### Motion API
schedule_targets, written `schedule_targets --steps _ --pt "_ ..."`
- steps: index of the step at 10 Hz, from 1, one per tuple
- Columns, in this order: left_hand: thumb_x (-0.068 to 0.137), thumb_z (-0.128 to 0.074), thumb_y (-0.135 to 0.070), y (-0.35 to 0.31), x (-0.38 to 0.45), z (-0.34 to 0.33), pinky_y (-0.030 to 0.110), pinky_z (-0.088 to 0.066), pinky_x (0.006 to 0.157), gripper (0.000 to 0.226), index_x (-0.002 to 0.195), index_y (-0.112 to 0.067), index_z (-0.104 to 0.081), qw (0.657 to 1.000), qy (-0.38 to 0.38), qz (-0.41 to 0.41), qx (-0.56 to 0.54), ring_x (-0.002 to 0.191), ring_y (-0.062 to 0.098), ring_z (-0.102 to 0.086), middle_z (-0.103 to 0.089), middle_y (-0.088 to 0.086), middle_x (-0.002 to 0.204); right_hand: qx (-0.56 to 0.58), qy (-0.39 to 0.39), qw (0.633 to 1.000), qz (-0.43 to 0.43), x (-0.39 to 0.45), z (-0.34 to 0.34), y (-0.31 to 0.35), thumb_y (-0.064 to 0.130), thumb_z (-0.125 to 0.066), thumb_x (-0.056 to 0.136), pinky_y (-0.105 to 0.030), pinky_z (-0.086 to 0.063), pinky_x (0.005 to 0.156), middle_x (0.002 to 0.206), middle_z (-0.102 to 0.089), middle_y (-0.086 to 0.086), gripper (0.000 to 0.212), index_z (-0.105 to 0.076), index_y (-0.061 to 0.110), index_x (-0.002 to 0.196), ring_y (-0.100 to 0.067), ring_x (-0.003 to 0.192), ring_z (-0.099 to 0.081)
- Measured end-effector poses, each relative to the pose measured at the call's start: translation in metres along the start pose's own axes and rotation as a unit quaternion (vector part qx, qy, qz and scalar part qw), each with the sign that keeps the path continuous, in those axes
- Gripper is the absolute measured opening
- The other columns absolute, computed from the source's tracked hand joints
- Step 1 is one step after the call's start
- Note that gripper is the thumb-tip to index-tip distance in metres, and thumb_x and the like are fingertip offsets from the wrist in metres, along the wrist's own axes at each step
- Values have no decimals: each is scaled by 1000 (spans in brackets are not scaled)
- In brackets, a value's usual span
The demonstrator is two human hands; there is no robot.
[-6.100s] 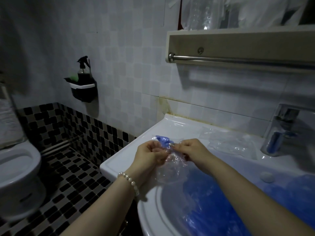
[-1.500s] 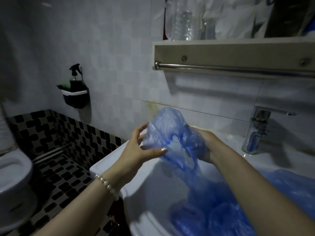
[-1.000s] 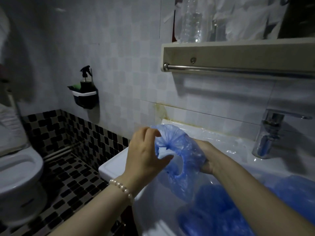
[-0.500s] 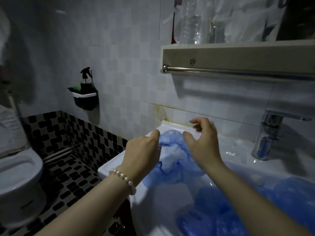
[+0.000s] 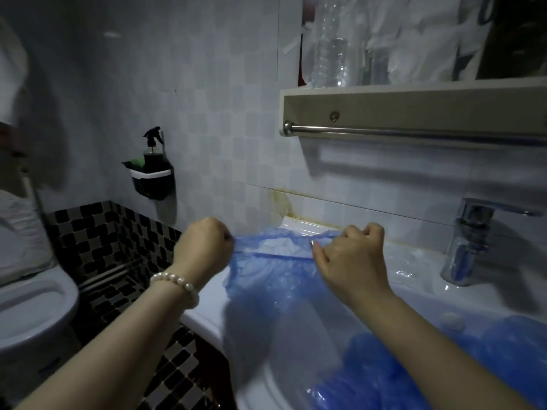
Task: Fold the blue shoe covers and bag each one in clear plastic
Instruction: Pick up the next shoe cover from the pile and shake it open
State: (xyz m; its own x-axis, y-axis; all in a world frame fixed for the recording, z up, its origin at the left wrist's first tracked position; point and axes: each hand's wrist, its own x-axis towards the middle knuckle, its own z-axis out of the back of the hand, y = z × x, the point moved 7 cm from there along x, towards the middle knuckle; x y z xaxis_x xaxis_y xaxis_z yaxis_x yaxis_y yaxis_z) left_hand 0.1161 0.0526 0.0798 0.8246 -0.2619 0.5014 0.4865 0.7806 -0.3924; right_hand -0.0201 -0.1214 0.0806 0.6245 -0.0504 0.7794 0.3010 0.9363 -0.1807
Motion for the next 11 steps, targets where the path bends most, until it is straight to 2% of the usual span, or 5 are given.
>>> schedule_targets --steps 4,7,8,9,11 --pt "57 -87 -17 -23 -21 12 31 -43 49 33 61 -15 -55 948 10 -319 6 53 24 -50 -52 -5 57 105 75 982 -138 12 -16 -24 -1 -70 63 -29 -40 52 61 -61 -12 15 -63 11 70 -34 57 -55" --pt "70 -70 1 0 15 3 27 -50 54 22 62 -17 -61 943 325 -49 57 55 16 -58 -63 5 66 280 371 878 -114 51 -34 4 -8 -61 68 -16 -44 50 45 -58 7 31 -63 19 54 -13 56 -60" --pt "71 -66 5 -28 43 87 23 -37 56 15 70 -10 -68 987 -22 -156 -4 59 15 -53 -59 0 62 395 -53 908 -128 89 45 -26 -9 -54 70 -21 -42 62 65 -61 3 28 -68 16 69 -15 64 -59" --pt "70 -61 10 -38 -8 167 32 -38 67 14 74 0 -69 819 -473 -321 -55 75 26 -51 -62 16 74 396 -453 787 -135 51 106 -53 -8 -51 70 -20 -39 63 84 -51 5 34 -52 23 83 -17 74 -51" --pt "56 -65 -14 16 6 9 23 -39 40 8 51 -11 -59 888 60 -382 249 43 27 -56 -56 4 51 198 232 948 -92 33 -55 -11 13 -58 77 -27 -38 65 95 -66 -9 15 -67 16 88 -29 92 -61"
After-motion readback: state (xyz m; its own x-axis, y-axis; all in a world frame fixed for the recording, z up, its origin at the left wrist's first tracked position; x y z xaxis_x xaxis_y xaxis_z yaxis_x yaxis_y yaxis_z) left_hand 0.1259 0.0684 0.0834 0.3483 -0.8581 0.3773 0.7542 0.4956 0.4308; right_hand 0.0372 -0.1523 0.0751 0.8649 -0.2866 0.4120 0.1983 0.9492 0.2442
